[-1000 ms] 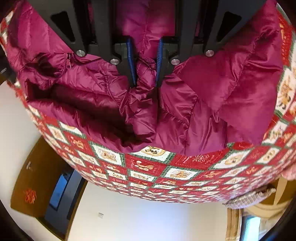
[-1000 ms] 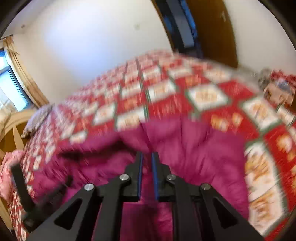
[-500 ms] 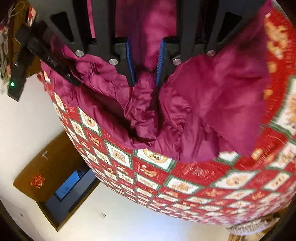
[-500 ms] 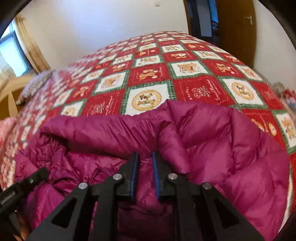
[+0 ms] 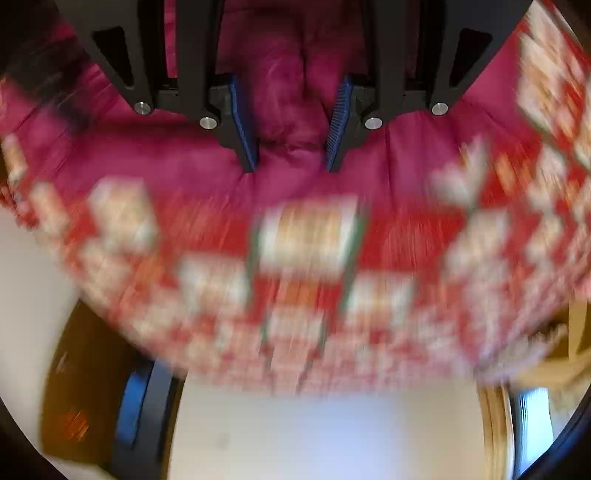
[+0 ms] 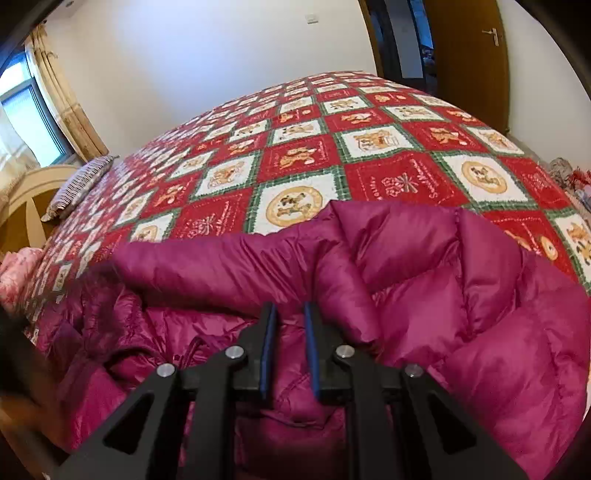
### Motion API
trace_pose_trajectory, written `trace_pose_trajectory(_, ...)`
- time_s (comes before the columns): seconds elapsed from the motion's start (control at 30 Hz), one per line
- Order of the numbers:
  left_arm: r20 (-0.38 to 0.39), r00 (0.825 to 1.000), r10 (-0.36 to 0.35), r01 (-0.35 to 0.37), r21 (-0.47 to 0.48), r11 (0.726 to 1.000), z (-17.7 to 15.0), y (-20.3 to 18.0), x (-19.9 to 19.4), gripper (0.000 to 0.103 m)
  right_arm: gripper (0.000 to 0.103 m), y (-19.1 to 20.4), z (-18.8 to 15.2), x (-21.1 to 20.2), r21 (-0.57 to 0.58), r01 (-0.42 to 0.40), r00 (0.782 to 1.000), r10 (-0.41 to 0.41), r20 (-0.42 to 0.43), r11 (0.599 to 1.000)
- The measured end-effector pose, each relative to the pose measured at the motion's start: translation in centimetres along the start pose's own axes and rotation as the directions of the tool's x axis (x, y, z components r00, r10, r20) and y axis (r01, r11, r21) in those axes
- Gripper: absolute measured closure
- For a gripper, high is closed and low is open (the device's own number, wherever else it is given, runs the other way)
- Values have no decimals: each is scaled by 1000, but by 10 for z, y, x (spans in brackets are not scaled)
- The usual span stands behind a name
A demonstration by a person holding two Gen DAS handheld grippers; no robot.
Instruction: Fold large clothes
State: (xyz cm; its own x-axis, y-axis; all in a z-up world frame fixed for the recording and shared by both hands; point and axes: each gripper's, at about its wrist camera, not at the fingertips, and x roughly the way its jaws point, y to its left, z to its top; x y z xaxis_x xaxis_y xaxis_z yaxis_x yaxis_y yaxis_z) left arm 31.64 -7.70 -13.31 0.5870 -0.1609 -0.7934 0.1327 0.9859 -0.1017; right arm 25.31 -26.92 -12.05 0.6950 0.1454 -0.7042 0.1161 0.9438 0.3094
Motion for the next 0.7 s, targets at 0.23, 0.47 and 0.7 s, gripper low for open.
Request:
trace_pose_trajectory(0.23,48,998,26,-27,11,1000,-7,2,-3,62,83,3,2,-6,9,-3,1000,3,1,1000)
trace_pose_trajectory(0.47,52,999,2,-2,-6,1000,-8,3,-4,61,58,15,25,-50,-18,76,986,-73,149,997)
trace_pose_trajectory(0.7,50,999,-11,12,-16,1000,-5,5,-3,61,33,-6,12,9,-39,164,986,-165,-28,986)
